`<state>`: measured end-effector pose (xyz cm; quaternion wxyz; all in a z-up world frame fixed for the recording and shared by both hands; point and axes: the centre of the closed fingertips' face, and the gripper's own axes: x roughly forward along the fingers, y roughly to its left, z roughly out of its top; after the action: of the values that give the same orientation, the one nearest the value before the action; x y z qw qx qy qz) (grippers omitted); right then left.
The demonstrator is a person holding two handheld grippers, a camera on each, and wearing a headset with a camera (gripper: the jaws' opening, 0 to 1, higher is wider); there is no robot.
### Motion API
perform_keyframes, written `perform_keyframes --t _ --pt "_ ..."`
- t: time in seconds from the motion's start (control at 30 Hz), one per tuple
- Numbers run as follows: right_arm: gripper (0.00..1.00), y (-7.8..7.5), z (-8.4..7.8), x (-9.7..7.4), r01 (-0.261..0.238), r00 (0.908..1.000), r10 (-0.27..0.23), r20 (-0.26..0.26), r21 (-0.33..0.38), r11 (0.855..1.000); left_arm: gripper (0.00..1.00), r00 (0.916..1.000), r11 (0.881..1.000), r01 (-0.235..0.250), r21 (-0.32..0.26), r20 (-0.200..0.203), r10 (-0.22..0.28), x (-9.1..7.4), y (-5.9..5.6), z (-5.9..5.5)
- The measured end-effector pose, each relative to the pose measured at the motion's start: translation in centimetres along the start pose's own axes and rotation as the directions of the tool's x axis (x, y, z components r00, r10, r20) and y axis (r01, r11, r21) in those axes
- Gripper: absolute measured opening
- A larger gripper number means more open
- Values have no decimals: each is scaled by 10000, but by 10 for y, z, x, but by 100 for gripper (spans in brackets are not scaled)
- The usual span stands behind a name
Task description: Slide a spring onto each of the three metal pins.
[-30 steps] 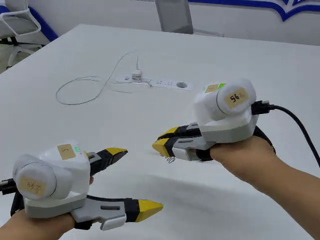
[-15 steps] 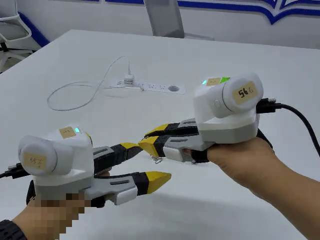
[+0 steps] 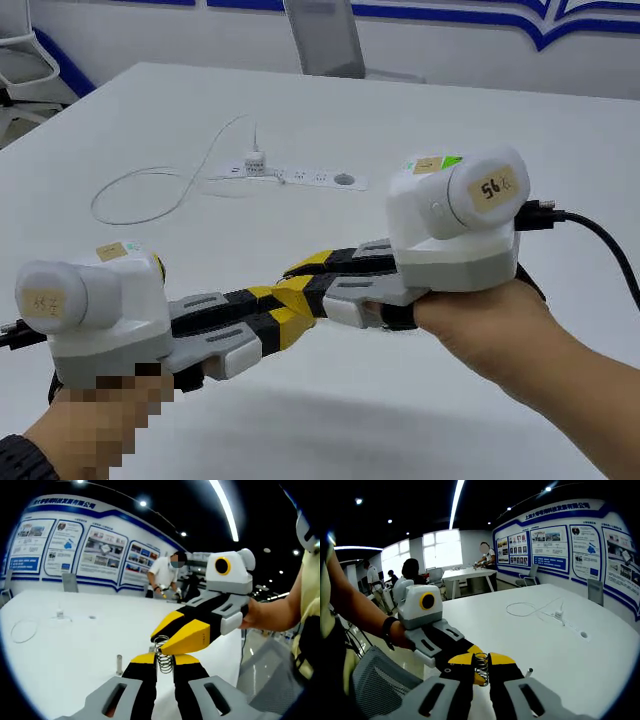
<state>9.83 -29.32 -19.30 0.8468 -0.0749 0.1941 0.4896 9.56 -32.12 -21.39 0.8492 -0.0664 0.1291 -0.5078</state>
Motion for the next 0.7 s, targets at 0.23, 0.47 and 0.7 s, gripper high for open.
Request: perform_keyframes --t 0.23,0.47,0.7 --pt "12 -1 0 -3 -2 10000 2 -24 -101 9999 12 9999 9993 -115 346 -32 116 -1 3 1" --pt "12 0 -1 -4 13 9999 -16 -102 -287 9996 12 9995 9963 -277 813 -147 290 -1 4 -1" --pt "12 -9 4 -2 138 9999 -139 -23 -345 9993 30 9982 9922 -333 1199 -461 390 -2 4 -11"
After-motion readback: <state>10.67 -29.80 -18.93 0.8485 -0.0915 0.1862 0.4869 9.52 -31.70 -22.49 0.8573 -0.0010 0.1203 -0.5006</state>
